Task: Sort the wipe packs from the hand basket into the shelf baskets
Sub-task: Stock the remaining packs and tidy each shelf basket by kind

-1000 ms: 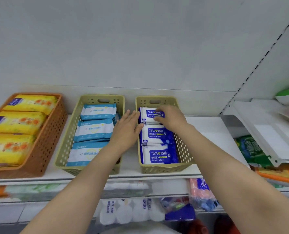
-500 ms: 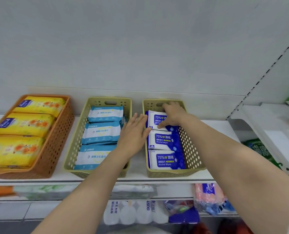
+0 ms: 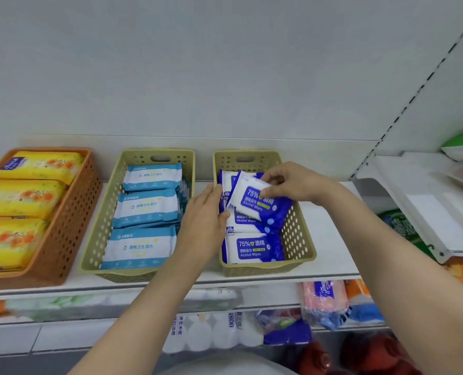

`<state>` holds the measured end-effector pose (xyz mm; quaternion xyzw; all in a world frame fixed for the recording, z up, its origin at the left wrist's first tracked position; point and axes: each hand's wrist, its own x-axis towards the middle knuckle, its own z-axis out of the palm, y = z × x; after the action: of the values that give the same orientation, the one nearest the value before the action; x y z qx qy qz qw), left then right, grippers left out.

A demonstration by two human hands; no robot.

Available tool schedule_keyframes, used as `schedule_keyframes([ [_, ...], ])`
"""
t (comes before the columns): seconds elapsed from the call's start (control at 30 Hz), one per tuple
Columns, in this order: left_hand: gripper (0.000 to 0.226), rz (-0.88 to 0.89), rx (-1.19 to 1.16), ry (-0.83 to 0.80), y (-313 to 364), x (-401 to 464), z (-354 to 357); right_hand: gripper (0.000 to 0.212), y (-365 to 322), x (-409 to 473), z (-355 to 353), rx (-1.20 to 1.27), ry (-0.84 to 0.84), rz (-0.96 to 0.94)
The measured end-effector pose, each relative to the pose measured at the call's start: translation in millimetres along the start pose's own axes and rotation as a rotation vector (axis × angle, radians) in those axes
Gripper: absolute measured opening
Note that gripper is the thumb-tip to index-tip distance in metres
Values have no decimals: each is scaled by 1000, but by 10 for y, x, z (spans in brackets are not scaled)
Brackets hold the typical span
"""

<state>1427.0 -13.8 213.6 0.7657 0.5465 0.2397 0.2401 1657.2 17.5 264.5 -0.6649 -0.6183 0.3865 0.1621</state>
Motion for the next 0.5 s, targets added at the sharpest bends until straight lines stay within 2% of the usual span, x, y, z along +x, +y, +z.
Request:
schedule_keyframes([
  [0.1,59,4,-99,-24,88,-31,20,21,5,-116,170,-153,-163,3],
  [0.2,52,-140,-312,-141,77,-27,54,30,15,-139,294,-298,-228,1],
  [0.33,66,-219,-474,-171,21,-76,128,32,58,-146,410,-325,-300,-2],
  [0.4,65,-264,-567,-146,14,-95,162,34,80,-143,478,-367,-280,-39],
  [0.5,62,-286,-611,-84,9,-127,207,34,131,-138,595,-435,-160,-96],
])
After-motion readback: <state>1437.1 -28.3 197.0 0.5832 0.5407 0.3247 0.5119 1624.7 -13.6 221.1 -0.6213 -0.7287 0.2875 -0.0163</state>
